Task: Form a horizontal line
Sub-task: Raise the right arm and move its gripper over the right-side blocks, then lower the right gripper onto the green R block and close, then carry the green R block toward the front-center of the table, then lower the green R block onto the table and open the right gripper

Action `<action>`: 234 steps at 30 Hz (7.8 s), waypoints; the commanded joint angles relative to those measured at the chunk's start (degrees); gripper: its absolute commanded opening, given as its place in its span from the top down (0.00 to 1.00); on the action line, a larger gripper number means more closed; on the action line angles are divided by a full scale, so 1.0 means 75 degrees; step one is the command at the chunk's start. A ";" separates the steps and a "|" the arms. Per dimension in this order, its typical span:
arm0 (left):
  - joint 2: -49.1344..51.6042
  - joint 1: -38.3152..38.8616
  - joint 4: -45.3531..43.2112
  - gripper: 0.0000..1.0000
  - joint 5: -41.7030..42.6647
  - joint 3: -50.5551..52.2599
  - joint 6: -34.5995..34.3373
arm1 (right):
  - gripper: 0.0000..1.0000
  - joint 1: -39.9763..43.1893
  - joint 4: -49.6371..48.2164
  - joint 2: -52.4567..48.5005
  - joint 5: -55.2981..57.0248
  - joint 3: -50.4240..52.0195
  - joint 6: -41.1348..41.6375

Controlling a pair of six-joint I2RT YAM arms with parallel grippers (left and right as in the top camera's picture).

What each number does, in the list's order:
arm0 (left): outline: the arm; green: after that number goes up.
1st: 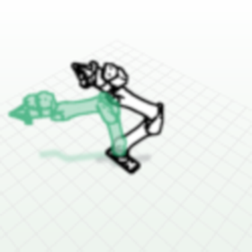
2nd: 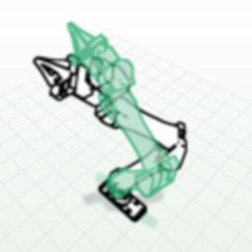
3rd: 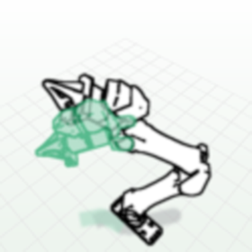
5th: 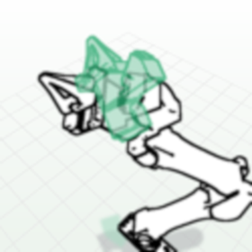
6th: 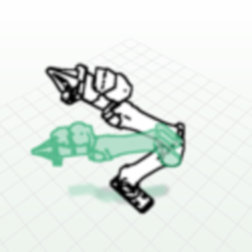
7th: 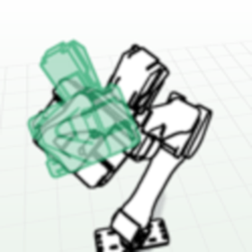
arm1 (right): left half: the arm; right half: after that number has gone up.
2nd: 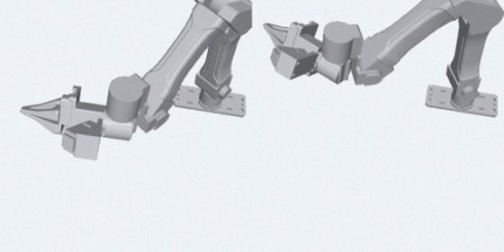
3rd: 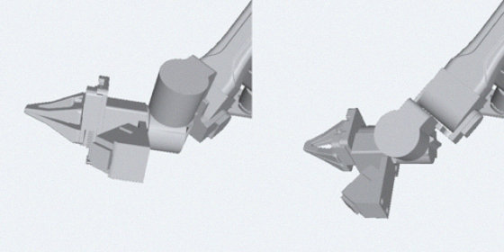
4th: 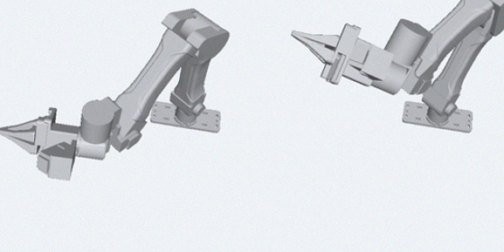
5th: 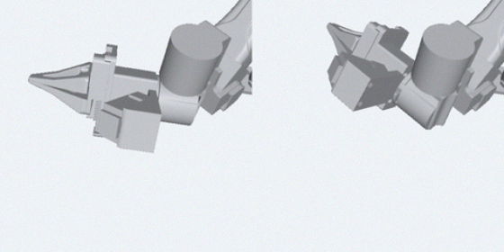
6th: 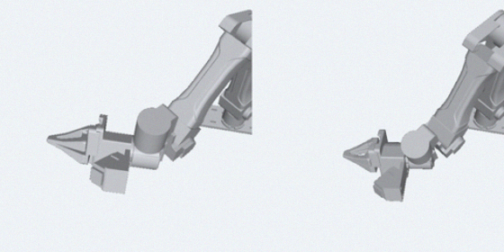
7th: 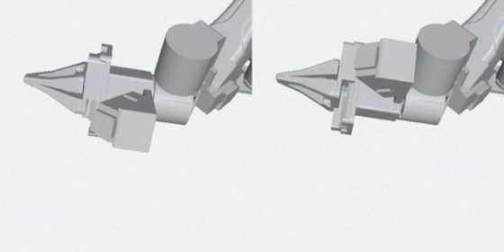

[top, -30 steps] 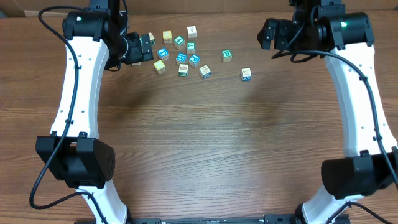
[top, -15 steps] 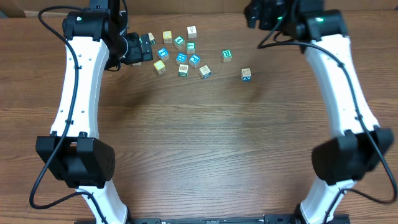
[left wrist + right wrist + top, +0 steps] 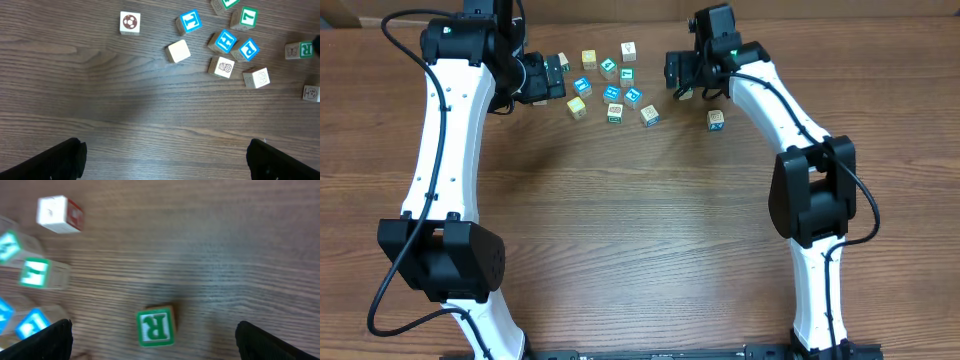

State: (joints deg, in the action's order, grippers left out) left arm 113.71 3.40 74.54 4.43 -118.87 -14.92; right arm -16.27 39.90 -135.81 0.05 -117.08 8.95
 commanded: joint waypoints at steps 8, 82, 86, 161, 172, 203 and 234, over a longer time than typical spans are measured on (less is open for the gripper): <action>0.0038 0.0044 0.0000 0.00 -0.0052 -0.0050 -0.0073 | 0.04 0.0012 -0.0289 -0.0300 0.0184 0.0254 -0.0052; 0.0038 0.0050 0.0000 0.00 -0.0052 -0.0050 -0.0073 | 0.80 -0.1428 0.3217 0.2474 -0.0163 -0.0181 0.2235; 0.0038 0.0050 0.0000 0.00 -0.0052 -0.0050 -0.0073 | 0.80 -0.2095 0.3284 0.2401 -0.0087 -0.0023 0.2512; 0.0038 0.0061 0.0000 0.00 -0.0052 -0.0050 -0.0073 | 0.69 -0.3564 0.1204 0.0903 0.1874 0.2069 0.3241; 0.0038 0.0050 0.0000 0.00 -0.0052 -0.0050 -0.0073 | 0.62 -0.3564 0.1241 0.0903 0.1874 0.2069 0.3241; 0.0038 0.0050 0.0000 0.00 -0.0052 -0.0050 -0.0073 | 0.66 -0.3506 0.1373 0.0903 0.1725 0.2069 0.3241; 0.0038 0.0050 0.0000 0.00 -0.0052 -0.0050 -0.0073 | 0.73 -0.3506 0.1212 0.0903 0.1874 0.2069 0.3235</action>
State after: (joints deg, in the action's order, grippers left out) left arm 113.71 3.40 74.54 4.43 -118.87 -14.92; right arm -42.78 48.86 -128.97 13.13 -101.82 33.01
